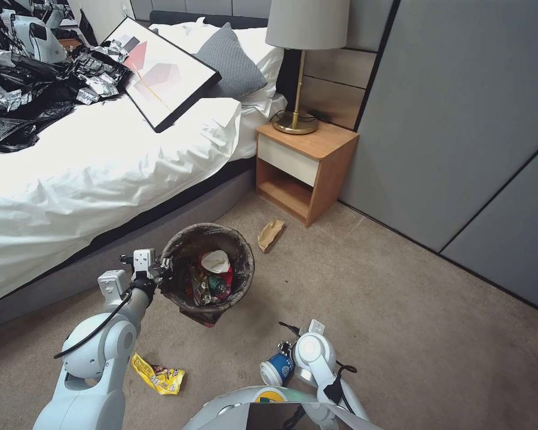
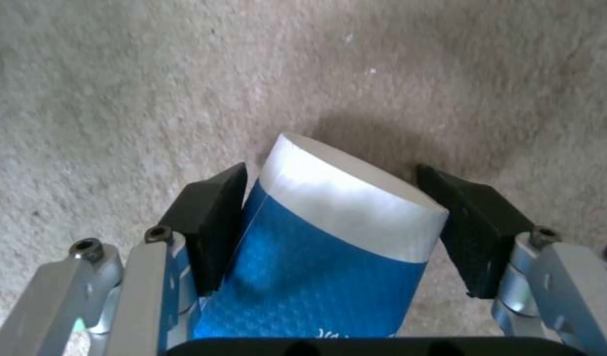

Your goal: Pick up the trash bin, then pick up the garbage from the floor and place it into the trash bin.

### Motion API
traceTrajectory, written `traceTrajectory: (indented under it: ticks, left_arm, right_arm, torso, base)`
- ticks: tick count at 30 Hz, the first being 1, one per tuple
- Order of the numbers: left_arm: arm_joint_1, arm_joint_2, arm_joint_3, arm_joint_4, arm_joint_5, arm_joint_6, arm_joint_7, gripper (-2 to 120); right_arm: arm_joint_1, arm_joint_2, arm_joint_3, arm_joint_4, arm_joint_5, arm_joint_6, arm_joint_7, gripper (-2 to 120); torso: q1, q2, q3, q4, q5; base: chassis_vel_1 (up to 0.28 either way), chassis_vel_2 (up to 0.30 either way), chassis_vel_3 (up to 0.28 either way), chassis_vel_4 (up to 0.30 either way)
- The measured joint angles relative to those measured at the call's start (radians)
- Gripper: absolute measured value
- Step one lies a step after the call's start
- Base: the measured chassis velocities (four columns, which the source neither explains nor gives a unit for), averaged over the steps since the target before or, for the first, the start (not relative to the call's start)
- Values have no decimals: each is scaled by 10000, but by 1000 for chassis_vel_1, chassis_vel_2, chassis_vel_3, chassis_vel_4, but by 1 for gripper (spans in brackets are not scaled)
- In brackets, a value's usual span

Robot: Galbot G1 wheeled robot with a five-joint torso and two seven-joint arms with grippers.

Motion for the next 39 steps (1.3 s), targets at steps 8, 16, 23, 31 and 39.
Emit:
traceTrajectory:
  ticks: [8,16,23,31,39]
  left_arm:
    - [2,33,-4,-13,-5,3,0,5]
    - [-7,95,-56,-58,-44,25,-10,5]
    - [-7,92,-66,-78,-48,26,-9,5]
    - [-23,97,-24,-102,-31,40,-12,5]
    - [-16,98,-24,-104,-12,78,-23,5]
  right_arm:
    - [-28,12,-1,122,-88,0,21,61]
    - [-216,-752,-46,1864,178,-215,567,54]
    - [-216,-1282,82,2747,590,-331,882,54]
    - [-204,-1474,193,3311,705,-390,1033,54]
    - [54,-1984,609,4360,1344,-576,1333,54]
  torso:
    - [1,-3,4,11,14]
    - [1,-4,2,0,25]
    - [1,-4,2,-2,1]
    - [1,-4,2,-1,0]
    - [1,-3,2,0,-1]
  base:
    - [0,0,0,0]
    - [0,0,0,0]
    - [0,0,0,0]
    - [0,0,0,0]
    - [0,0,0,0]
